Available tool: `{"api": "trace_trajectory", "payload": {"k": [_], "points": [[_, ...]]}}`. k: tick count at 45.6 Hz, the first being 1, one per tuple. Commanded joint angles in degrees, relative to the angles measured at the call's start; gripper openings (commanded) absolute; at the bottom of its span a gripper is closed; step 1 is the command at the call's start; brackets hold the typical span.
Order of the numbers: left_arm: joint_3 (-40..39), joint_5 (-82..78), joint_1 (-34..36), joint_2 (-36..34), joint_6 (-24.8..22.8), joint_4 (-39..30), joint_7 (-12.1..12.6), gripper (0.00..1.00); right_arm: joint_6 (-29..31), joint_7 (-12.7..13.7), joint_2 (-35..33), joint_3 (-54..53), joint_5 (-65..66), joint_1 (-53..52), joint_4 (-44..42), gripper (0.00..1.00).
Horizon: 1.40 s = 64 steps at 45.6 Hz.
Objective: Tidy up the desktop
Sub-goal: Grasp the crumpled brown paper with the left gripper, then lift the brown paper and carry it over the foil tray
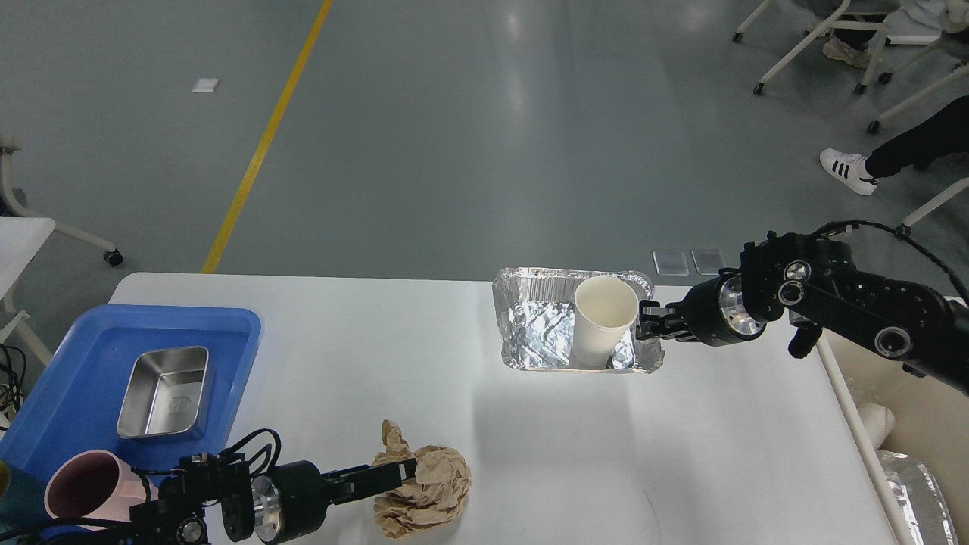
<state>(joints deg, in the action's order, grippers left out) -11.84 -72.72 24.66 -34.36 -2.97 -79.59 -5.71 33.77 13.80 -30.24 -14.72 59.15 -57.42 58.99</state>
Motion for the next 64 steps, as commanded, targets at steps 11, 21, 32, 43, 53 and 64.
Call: {"api": "trace_trajectory", "payload": {"k": [11, 21, 32, 43, 53, 64], "points": [[2.16, -4.88, 0.04, 1.14, 0.33, 1.37, -0.27, 0.65, -0.63, -0.09, 0.09, -0.04, 0.0, 0.38, -0.1, 0.0], [5.42, -5.85, 0.92, 1.05, 0.24, 1.89, -1.32, 0.04, -0.72, -0.09, 0.62, -0.04, 0.0, 0.38, -0.28, 0.0], [4.54, -5.41, 2.94, 0.7, 0.24, 2.16, -3.78, 0.0, -0.72, -0.17, 0.79, -0.31, 0.09, 0.38, -0.54, 0.0], [2.26, -4.62, 7.34, -6.41, -4.06, -0.47, -8.26, 0.0, -0.72, -0.09, 0.71, -0.31, 0.09, 0.3, -0.54, 0.0], [-10.21, -4.53, 7.34, -14.5, -11.0, -6.54, -9.58, 0.0, -0.64, -0.09, 2.2, -0.31, 0.09, -0.06, -1.51, 0.0], [-25.76, -2.87, 7.42, -18.81, -16.72, -8.65, -9.67, 0.02, -0.64, -0.09, 2.73, -0.31, 0.0, -0.06, -1.6, 0.0]]}}
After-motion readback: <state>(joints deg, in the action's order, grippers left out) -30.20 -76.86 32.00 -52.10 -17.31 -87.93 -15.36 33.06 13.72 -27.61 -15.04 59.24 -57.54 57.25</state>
